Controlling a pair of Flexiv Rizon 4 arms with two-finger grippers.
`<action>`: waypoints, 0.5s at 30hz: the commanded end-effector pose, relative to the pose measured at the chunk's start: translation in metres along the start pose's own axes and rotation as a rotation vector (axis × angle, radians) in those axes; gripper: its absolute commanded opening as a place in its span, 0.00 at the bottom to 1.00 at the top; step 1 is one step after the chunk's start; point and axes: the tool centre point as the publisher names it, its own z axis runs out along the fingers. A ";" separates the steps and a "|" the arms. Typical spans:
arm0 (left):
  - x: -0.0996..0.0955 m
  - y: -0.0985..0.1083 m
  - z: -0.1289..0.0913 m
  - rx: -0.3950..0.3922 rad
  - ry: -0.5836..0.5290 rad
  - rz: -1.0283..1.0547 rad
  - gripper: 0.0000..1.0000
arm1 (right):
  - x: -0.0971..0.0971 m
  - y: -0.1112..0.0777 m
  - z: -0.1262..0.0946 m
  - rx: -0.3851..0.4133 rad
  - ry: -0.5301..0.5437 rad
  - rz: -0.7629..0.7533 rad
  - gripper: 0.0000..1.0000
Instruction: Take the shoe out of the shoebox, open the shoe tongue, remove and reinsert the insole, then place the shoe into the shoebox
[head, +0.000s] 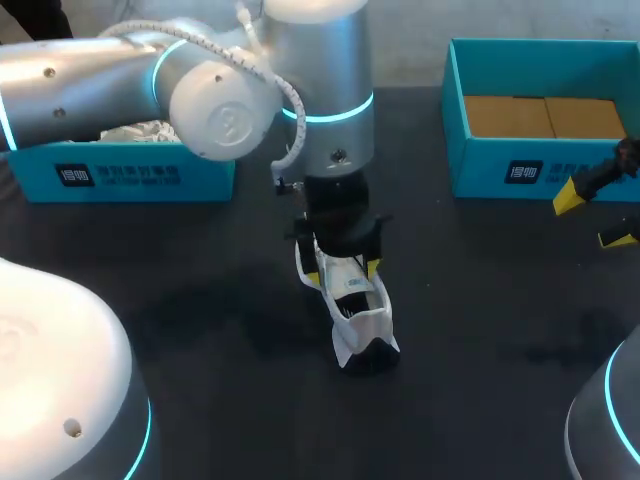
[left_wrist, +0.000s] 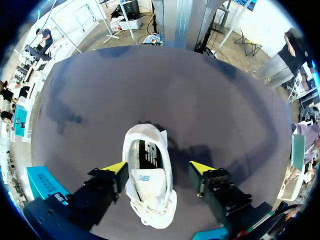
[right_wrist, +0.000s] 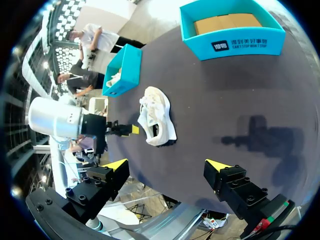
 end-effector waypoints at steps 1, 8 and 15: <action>0.005 -0.006 -0.027 -0.032 0.040 -0.077 1.00 | 0.000 0.000 0.001 0.000 -0.003 0.002 1.00; 0.018 -0.009 -0.038 0.024 0.080 -0.198 1.00 | 0.000 0.000 0.001 0.000 -0.003 0.002 1.00; 0.018 -0.009 -0.038 0.024 0.080 -0.198 1.00 | 0.000 0.000 0.001 0.000 -0.003 0.002 1.00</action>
